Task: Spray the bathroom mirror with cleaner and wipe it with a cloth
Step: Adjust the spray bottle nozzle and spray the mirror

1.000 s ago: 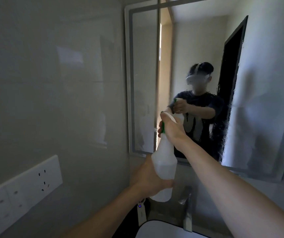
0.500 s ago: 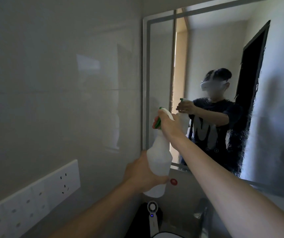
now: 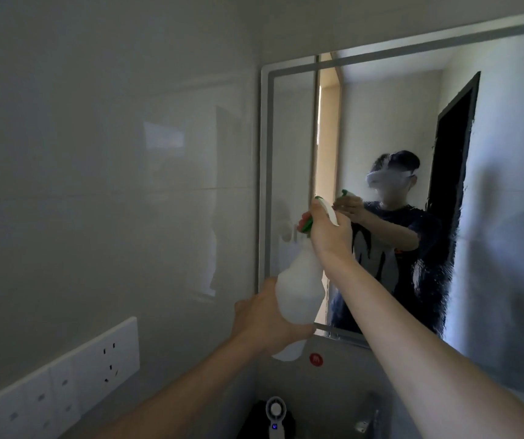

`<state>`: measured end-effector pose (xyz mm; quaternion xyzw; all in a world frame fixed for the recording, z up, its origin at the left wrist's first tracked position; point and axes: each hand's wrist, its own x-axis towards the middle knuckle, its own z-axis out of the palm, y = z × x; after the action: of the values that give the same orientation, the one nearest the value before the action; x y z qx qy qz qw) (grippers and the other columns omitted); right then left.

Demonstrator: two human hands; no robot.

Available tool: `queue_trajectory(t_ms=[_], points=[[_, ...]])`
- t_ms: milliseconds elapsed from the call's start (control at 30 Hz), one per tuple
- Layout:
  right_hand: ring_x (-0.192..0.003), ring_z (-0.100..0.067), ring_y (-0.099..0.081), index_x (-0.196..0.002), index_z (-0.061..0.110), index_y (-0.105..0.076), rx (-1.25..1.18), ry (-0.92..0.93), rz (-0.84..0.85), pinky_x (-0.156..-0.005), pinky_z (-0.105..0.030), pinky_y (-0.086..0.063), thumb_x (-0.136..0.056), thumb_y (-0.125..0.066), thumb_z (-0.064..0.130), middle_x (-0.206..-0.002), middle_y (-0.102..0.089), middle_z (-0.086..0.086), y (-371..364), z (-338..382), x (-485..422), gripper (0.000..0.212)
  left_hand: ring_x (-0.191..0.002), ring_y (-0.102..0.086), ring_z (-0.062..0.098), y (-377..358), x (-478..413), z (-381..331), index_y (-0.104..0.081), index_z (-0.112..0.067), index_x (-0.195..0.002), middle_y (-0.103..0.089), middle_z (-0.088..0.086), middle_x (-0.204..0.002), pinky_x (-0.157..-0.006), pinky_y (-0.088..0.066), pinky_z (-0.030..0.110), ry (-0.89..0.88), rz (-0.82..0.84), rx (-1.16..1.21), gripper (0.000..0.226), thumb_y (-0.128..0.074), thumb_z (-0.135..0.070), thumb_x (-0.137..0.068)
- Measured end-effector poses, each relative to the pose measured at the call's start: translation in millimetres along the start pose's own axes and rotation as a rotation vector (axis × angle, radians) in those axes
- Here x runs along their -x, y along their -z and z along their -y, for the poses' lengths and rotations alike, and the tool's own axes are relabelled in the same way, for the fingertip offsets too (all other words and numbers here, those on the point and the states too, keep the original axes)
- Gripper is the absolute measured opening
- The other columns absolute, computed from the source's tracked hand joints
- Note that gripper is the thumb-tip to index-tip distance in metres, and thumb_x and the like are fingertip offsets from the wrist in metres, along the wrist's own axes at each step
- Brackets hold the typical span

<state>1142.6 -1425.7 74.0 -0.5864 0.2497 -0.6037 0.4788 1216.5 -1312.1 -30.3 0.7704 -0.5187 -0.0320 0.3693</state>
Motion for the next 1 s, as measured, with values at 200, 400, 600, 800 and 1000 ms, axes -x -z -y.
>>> queue_trajectory(t_ms=[200,400,600,800,1000], points=[[-0.041,-0.007,-0.056,-0.068,0.009,-0.062,-0.022,0.006,-0.011,-0.044,-0.015,-0.044,-0.097,-0.058,0.031,-0.046,-0.06,0.006,24,11,-12,0.037,-0.101,-0.06,0.009,-21,-6,-17,-0.035,-0.045,-0.129,-0.057,-0.021,-0.115,-0.083,-0.056,0.035,-0.048,-0.009,0.062,0.1,-0.076,-0.079,-0.045],[-0.042,-0.011,-0.056,-0.067,0.013,-0.06,0.039,-0.042,0.028,-0.051,-0.026,-0.048,-0.093,-0.062,0.038,-0.046,-0.058,0.007,41,16,-16,0.035,-0.099,-0.06,0.008,-46,-4,-32,-0.032,-0.046,-0.13,-0.057,-0.022,-0.112,-0.076,-0.057,0.034,-0.072,0.005,0.185,0.101,-0.076,-0.078,-0.046],[-0.068,-0.027,-0.066,-0.071,0.013,-0.071,0.027,-0.029,0.055,-0.075,-0.046,-0.056,-0.08,-0.065,0.042,-0.073,-0.073,-0.008,56,46,-33,0.031,-0.105,-0.06,0.009,-39,-15,-60,-0.034,-0.044,-0.125,-0.056,-0.02,-0.115,-0.084,-0.058,0.04,-0.14,0.019,0.361,0.092,-0.076,-0.066,-0.046],[-0.07,-0.032,-0.072,-0.069,0.009,-0.07,0.028,0.023,0.036,-0.076,-0.044,-0.059,-0.084,-0.063,0.043,-0.078,-0.075,-0.02,65,75,-56,0.037,-0.099,-0.062,0.008,-27,-33,-83,-0.034,-0.047,-0.116,-0.057,-0.017,-0.11,-0.082,-0.061,0.044,-0.203,-0.007,0.477,0.082,-0.081,-0.053,-0.049],[-0.049,-0.02,-0.063,-0.07,0.015,-0.064,-0.005,0.019,0.055,-0.064,-0.043,-0.057,-0.072,-0.067,0.046,-0.055,-0.066,0.0,59,86,-67,0.032,-0.093,-0.065,0.012,-25,-45,-87,-0.034,-0.052,-0.114,-0.06,-0.015,-0.105,-0.075,-0.063,0.046,-0.198,-0.075,0.478,0.083,-0.084,-0.051,-0.047]])
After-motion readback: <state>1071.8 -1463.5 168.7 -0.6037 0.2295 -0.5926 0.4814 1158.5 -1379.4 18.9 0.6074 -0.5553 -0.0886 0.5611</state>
